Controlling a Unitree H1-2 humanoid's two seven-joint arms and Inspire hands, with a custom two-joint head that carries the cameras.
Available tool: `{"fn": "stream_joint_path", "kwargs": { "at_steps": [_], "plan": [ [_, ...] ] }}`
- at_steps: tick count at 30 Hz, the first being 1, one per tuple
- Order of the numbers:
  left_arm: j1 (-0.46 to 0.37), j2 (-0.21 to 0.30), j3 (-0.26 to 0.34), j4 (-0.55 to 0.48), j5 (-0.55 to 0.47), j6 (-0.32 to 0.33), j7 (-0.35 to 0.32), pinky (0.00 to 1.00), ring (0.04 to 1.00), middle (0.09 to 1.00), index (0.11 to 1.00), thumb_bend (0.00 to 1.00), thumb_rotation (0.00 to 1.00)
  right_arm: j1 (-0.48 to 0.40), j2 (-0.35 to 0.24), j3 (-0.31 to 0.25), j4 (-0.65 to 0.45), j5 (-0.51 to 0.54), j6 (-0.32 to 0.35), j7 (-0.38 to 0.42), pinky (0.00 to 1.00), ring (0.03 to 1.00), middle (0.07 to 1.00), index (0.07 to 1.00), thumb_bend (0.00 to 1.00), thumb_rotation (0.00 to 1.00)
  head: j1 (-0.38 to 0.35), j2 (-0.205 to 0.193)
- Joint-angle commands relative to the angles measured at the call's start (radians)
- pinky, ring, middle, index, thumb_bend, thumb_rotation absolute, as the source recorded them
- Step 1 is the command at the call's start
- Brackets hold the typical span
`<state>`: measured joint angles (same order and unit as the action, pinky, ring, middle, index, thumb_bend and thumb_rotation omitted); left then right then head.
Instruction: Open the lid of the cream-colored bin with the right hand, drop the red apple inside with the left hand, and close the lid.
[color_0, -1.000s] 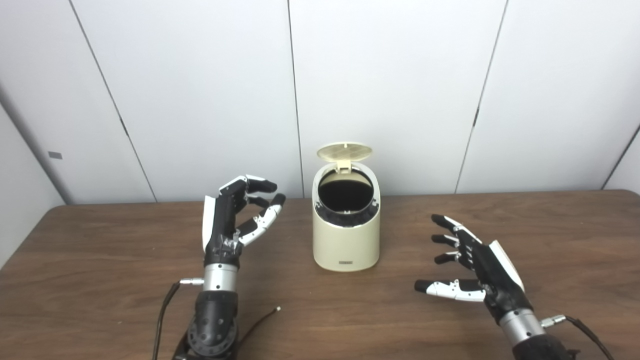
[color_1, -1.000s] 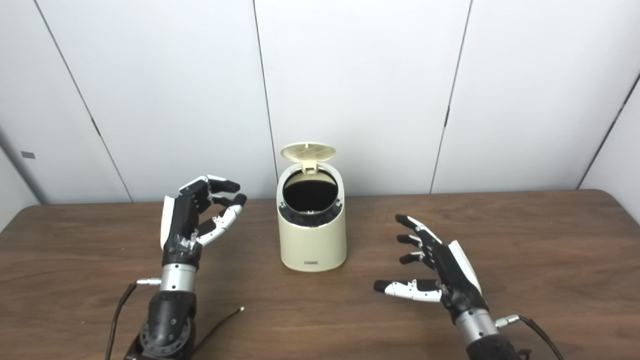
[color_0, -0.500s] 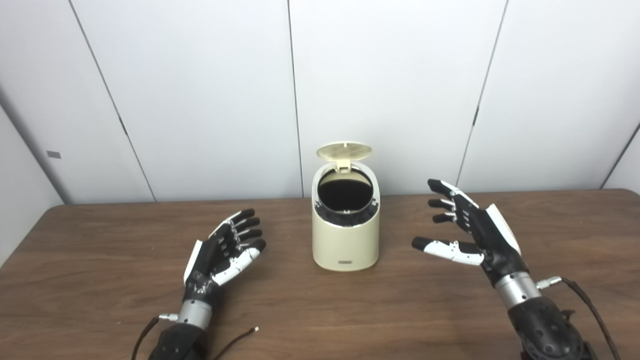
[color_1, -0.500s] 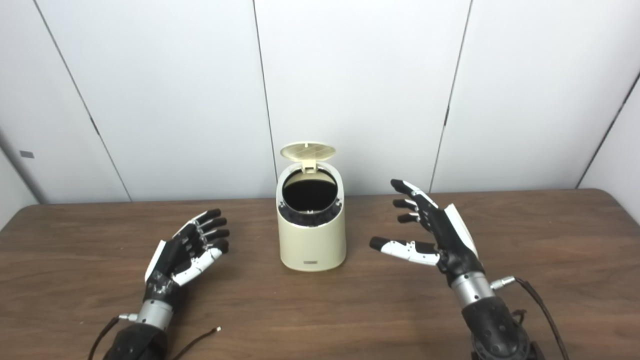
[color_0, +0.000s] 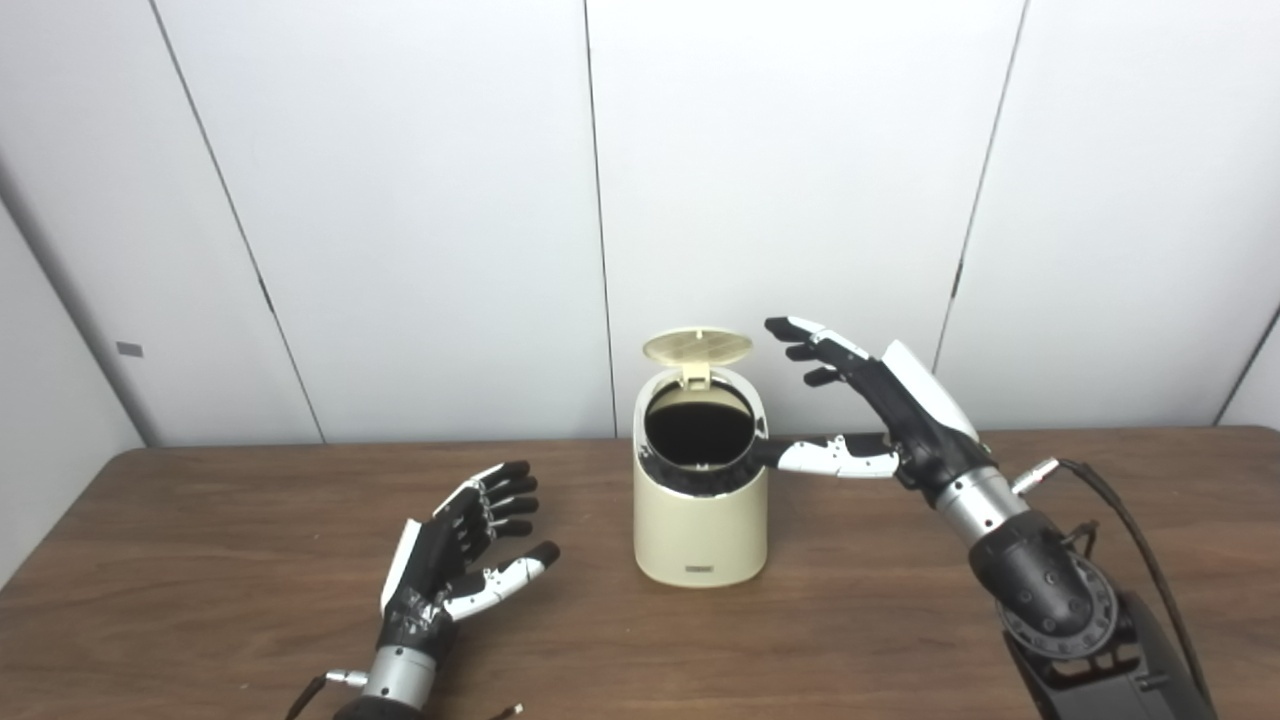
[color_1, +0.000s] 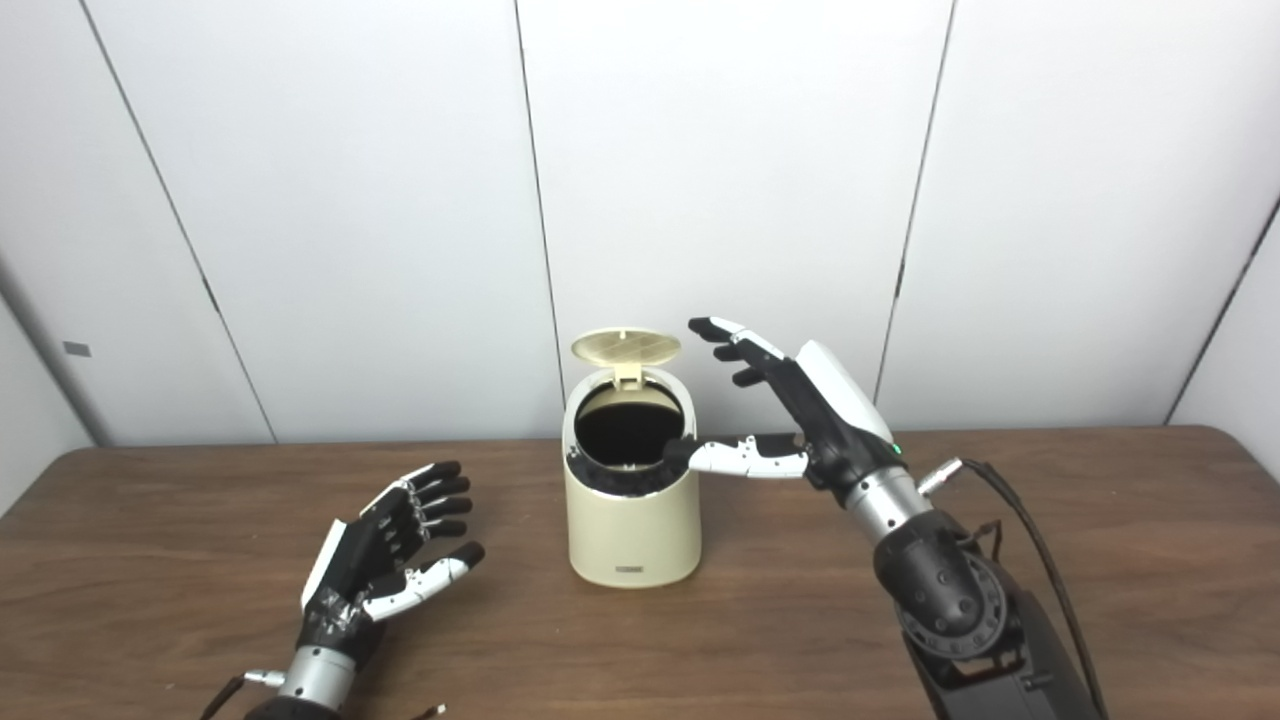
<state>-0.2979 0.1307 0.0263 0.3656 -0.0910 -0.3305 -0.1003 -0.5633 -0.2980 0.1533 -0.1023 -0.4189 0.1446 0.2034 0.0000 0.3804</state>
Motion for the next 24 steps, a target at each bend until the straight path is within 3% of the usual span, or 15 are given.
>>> {"fn": "stream_joint_path", "kwargs": {
  "at_steps": [1, 7, 9, 12, 21, 24],
  "plan": [
    [0.056, -0.029, -0.011, 0.065, 0.005, -0.026, -0.002, 0.71, 0.752, 0.776, 0.804, 0.67, 0.04, -0.091, -0.015, 0.006, -0.033, -0.021, 0.017, 0.02, 0.74, 0.871, 0.906, 0.874, 0.7, 0.56, 0.003, -0.003],
    [0.058, -0.035, -0.012, 0.067, 0.013, -0.034, -0.002, 0.69, 0.745, 0.771, 0.799, 0.67, 0.03, -0.177, -0.037, 0.073, -0.002, -0.116, 0.063, 0.078, 0.71, 0.871, 0.905, 0.878, 0.68, 0.55, 0.007, 0.0],
    [0.058, -0.035, -0.014, 0.066, 0.022, -0.035, 0.001, 0.69, 0.749, 0.771, 0.799, 0.66, 0.03, -0.192, -0.03, 0.088, -0.004, -0.137, 0.096, 0.1, 0.77, 0.899, 0.916, 0.887, 0.68, 0.53, 0.008, 0.001],
    [0.055, -0.033, -0.015, 0.067, 0.017, -0.037, -0.006, 0.69, 0.754, 0.772, 0.801, 0.65, 0.03, -0.212, -0.021, 0.11, 0.001, -0.162, 0.121, 0.121, 0.77, 0.906, 0.921, 0.891, 0.69, 0.5, 0.009, 0.001],
    [0.055, -0.036, -0.009, 0.056, 0.014, -0.026, -0.012, 0.67, 0.741, 0.766, 0.797, 0.65, 0.0, -0.27, -0.019, 0.171, 0.035, -0.22, 0.116, 0.168, 0.84, 0.961, 0.936, 0.913, 0.7, 0.52, 0.013, 0.015],
    [0.056, -0.039, -0.01, 0.047, 0.016, -0.02, -0.01, 0.68, 0.741, 0.762, 0.79, 0.65, 0.0, -0.285, -0.028, 0.188, 0.042, -0.241, 0.101, 0.179, 0.81, 0.937, 0.905, 0.89, 0.71, 0.53, 0.018, 0.024]
  ]
}}
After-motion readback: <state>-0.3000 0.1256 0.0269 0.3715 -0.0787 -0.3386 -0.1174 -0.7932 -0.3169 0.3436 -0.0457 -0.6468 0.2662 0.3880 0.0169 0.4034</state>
